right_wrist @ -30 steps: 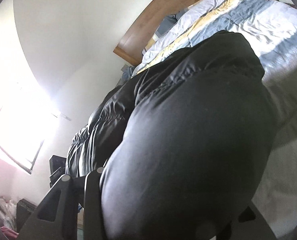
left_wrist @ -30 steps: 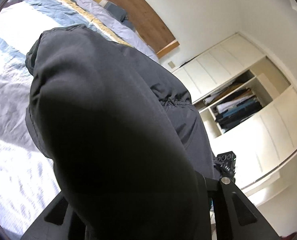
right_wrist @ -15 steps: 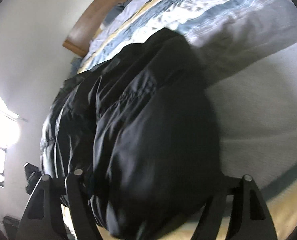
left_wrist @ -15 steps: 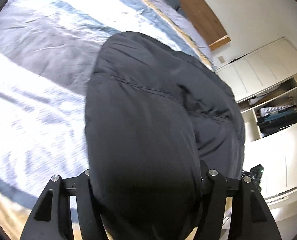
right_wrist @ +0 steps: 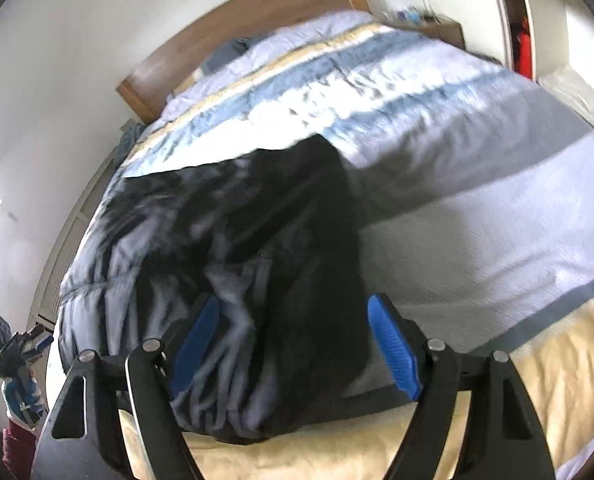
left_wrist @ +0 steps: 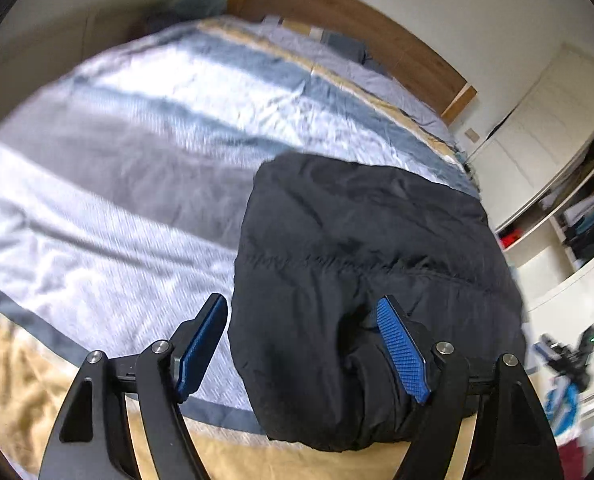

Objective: Fold large clothes
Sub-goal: 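Lower the coat onto the duvet and open both grippers, then press and smooth the folded coat with both open grippers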

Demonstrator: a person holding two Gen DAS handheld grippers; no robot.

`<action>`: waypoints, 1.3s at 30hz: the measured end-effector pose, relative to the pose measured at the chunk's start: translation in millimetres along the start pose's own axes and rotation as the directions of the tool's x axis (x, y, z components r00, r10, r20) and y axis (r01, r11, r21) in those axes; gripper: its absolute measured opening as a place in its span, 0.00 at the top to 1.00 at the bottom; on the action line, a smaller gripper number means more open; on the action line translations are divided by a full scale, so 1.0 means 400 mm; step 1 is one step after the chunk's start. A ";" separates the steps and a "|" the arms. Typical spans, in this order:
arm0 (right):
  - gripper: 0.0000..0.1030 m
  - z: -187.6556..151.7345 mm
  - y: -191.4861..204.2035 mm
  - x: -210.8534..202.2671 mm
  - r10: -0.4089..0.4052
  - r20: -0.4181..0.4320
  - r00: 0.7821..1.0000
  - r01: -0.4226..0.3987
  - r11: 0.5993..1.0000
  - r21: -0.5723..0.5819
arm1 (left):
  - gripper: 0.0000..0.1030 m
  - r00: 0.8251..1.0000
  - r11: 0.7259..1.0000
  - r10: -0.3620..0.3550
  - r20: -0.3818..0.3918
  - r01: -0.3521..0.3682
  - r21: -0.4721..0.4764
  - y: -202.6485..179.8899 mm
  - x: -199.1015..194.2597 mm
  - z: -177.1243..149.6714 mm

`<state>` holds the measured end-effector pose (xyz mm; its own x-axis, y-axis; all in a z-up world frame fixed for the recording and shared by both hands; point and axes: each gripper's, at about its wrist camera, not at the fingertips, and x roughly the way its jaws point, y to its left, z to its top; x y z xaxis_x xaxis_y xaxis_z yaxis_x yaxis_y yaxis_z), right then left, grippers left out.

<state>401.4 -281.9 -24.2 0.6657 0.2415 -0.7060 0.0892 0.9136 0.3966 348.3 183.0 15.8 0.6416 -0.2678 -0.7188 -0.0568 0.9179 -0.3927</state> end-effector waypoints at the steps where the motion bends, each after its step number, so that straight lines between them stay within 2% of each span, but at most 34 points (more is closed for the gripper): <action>1: 0.26 -0.005 0.025 0.000 0.000 0.005 1.000 0.000 1.000 -0.021 | 0.26 1.000 1.000 0.023 0.018 -0.023 0.019 -0.017 -0.003 -0.009; 8: 0.26 -0.050 0.182 0.030 -0.007 0.020 1.000 0.010 0.985 -0.169 | 0.26 0.991 0.993 0.076 0.112 -0.085 0.077 -0.136 0.057 -0.042; 14: 0.26 -0.034 0.304 0.078 0.025 0.065 0.998 -0.008 0.969 -0.248 | 0.26 0.986 0.979 0.071 0.154 -0.099 0.179 -0.263 0.116 -0.025; 22: 0.26 0.012 0.439 0.222 0.050 0.081 0.995 -0.023 0.954 -0.301 | 0.26 0.990 0.967 0.052 0.133 -0.083 0.240 -0.387 0.265 0.053; 29: 0.26 0.038 0.477 0.355 0.010 0.066 0.998 0.012 0.944 -0.331 | 0.24 0.988 0.955 0.122 0.094 -0.143 0.260 -0.408 0.407 0.098; 39: 0.26 0.148 0.492 0.492 -0.057 0.022 0.998 0.061 0.944 -0.326 | 0.19 0.976 0.939 0.212 0.042 -0.215 0.268 -0.436 0.548 0.209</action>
<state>593.8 -73.9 -50.4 0.6759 0.1817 -0.7142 -0.1164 0.9833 0.1399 562.8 -11.4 -25.2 0.6466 -0.0546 -0.7608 0.0132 0.9981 -0.0604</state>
